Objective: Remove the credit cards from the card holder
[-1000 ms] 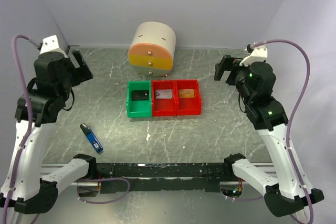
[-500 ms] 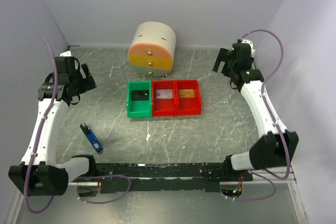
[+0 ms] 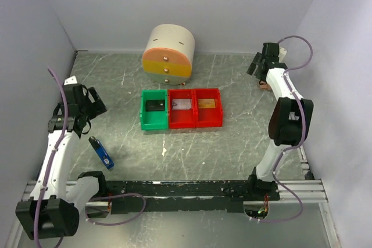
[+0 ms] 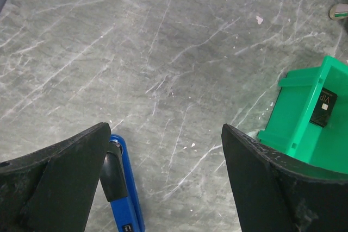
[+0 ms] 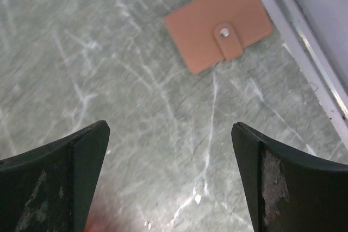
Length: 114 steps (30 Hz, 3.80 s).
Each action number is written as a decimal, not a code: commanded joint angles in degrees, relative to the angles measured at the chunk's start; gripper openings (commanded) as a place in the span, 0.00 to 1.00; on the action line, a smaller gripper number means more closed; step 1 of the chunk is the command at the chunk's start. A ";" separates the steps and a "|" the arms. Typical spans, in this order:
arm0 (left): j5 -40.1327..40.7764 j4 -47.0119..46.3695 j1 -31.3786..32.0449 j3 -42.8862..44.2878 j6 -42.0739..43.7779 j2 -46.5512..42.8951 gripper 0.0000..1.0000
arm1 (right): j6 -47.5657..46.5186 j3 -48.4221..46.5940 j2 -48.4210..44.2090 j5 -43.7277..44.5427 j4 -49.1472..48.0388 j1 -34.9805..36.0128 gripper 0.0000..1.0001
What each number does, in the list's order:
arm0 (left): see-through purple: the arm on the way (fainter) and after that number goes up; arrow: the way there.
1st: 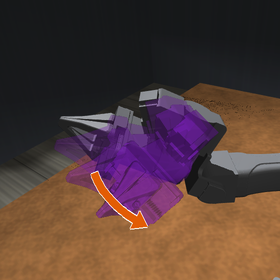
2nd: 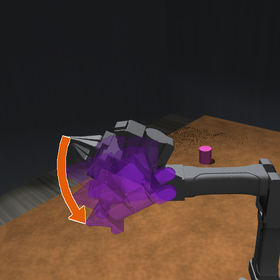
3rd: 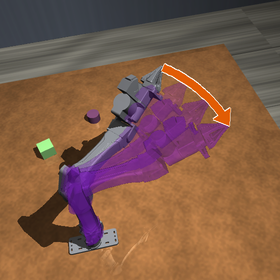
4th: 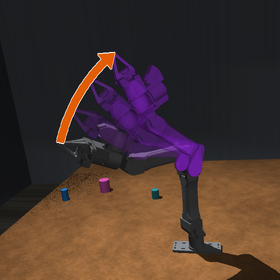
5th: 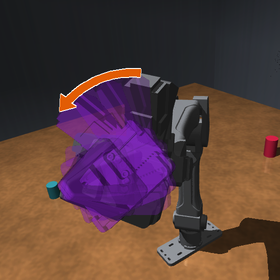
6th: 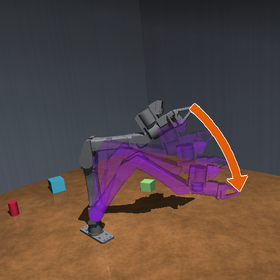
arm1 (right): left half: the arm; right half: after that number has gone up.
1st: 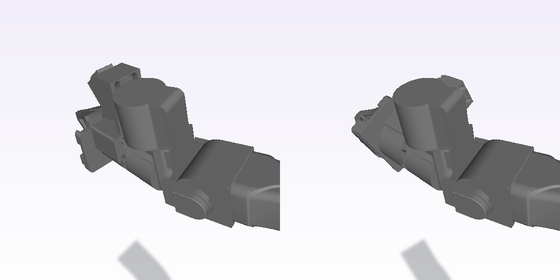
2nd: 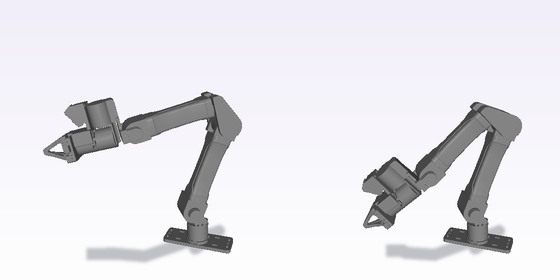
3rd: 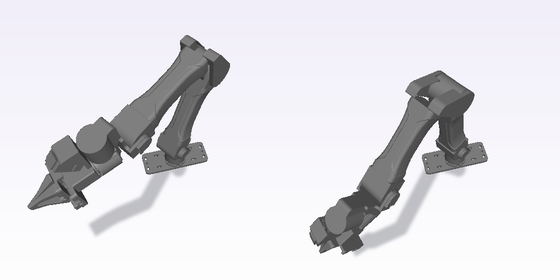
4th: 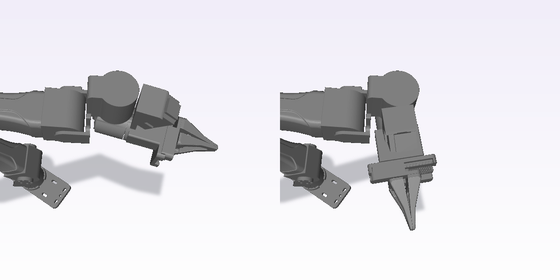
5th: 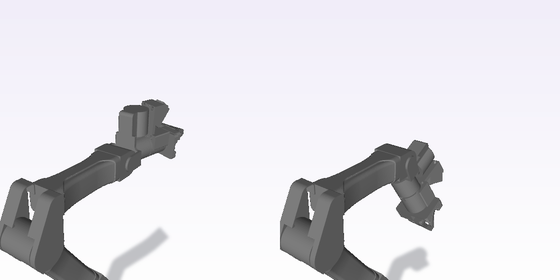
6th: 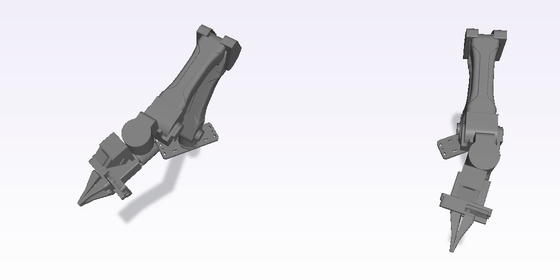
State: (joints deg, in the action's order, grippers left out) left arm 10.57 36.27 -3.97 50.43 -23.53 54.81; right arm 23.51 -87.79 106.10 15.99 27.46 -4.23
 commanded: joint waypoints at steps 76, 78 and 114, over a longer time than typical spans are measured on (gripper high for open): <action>-5.59 -5.97 -0.96 -2.07 0.76 0.56 0.95 | -3.88 -5.38 13.67 -4.35 4.61 -6.41 0.60; -5.49 -5.84 -0.98 -2.08 0.77 0.58 0.95 | -3.26 -6.77 13.97 -4.53 4.47 -6.41 0.63; -6.26 -5.55 -1.10 -2.14 0.77 1.47 0.95 | -0.62 19.43 -5.96 3.21 8.78 8.36 0.58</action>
State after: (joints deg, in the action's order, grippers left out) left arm 6.02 31.18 -4.43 47.03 -23.35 56.86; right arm 22.39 -73.84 105.97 20.73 37.36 0.67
